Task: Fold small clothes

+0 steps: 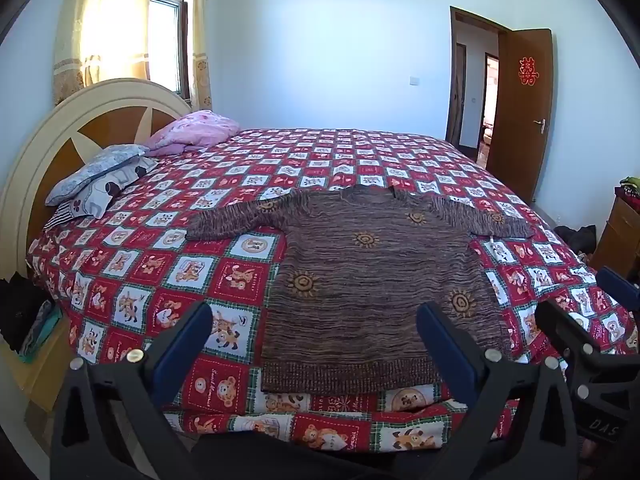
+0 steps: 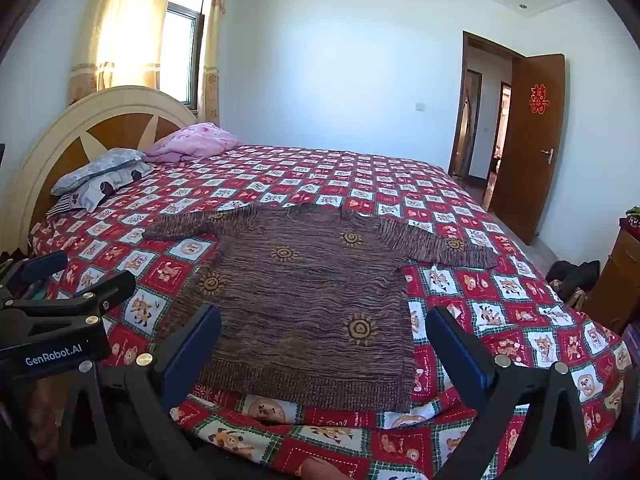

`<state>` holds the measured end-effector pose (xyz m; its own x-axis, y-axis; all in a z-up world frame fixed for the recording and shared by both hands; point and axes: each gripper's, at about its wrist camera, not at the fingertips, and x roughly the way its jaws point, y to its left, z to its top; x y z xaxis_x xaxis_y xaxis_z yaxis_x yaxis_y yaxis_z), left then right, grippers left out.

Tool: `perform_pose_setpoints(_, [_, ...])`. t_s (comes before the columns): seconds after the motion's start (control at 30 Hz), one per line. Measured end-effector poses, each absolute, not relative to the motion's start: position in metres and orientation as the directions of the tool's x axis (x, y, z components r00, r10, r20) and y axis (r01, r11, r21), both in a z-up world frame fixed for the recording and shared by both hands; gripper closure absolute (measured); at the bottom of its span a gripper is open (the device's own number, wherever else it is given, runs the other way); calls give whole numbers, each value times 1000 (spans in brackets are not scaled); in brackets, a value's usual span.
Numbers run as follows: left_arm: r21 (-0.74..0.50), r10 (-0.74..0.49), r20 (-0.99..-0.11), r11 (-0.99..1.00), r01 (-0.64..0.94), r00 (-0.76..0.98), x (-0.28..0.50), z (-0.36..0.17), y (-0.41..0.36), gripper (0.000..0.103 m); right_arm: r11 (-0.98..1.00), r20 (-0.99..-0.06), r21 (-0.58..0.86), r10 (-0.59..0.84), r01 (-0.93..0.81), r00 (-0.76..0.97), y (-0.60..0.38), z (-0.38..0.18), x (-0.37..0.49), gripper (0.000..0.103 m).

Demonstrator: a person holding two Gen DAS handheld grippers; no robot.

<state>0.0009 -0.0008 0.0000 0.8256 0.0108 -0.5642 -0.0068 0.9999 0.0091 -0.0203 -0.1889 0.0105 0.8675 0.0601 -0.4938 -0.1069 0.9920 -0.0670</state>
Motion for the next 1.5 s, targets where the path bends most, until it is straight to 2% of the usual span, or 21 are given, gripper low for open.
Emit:
perform_pose_setpoints(0.43, [-8,-6,-550,1000,2,835,0,2,4,0,992,-503,-62,67,-113,862,-177,-16,-27,1])
perform_pose_setpoints(0.5, [-6,-2,-550,1000,-1,835,0,2,2,0,992,-524,-45,79,-121,848,-189,-3,-16,1])
perform_pose_setpoints(1.5, [0,2,-559,1000,-2,829,0,-5,-8,0,991,-565,-16,103,-136,819,-192,-10,-10,1])
